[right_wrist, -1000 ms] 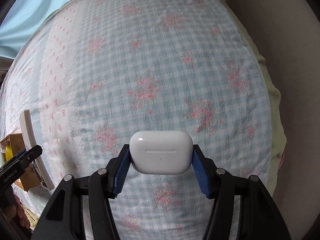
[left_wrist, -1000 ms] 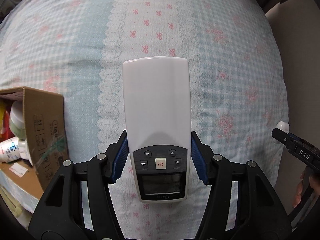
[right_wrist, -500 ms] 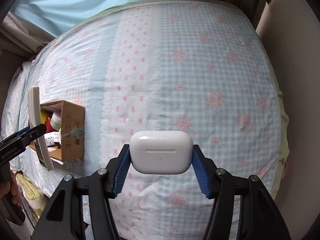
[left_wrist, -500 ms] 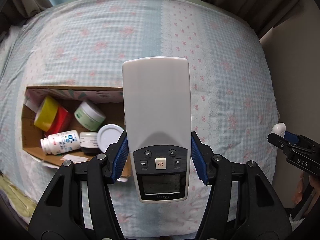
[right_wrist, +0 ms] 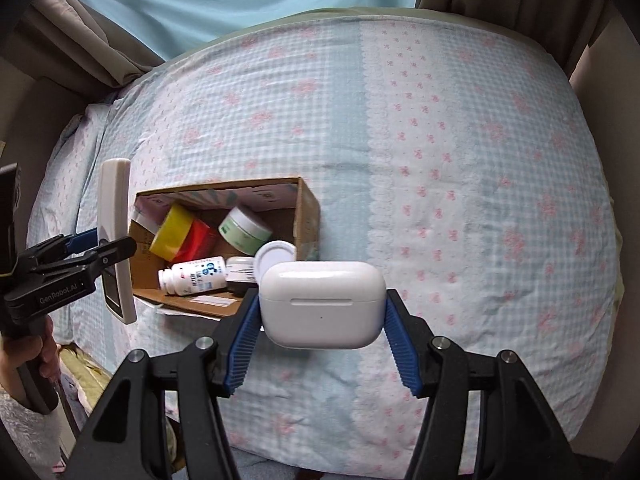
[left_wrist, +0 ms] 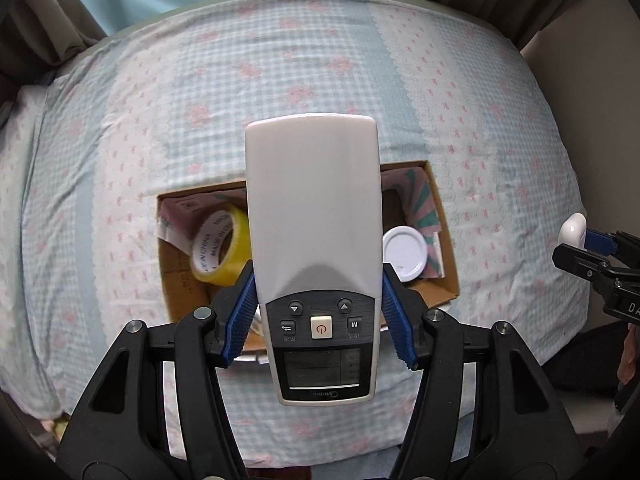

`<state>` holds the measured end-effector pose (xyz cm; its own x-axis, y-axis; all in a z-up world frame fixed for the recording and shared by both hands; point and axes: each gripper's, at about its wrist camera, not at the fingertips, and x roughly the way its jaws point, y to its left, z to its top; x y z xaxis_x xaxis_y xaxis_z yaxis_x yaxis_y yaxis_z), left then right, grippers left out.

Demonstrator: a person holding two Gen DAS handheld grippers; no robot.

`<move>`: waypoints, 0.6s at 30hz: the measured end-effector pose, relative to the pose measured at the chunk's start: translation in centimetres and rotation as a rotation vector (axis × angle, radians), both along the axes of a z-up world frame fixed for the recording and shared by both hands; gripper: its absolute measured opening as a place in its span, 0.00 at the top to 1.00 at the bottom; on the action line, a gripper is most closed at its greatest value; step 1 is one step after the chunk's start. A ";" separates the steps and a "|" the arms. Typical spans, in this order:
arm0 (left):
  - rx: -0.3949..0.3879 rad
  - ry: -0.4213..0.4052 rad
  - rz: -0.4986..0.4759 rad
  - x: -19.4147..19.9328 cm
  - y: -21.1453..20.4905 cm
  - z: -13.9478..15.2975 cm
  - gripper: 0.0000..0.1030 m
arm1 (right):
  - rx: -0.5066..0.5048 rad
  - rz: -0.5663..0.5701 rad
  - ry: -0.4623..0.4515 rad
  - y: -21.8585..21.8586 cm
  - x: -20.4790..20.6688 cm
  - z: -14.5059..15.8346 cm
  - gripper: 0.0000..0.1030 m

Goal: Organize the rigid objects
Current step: 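Carry the remote and earbud case into the cardboard box and open both tools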

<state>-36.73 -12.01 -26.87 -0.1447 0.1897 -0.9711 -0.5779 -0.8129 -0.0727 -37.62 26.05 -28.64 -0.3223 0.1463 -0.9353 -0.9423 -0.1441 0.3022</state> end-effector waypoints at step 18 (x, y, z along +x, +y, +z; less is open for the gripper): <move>-0.089 -0.120 -0.403 -2.9 0.2 -7.8 0.47 | -0.091 -0.107 -0.020 3.7 -10.5 -5.0 0.46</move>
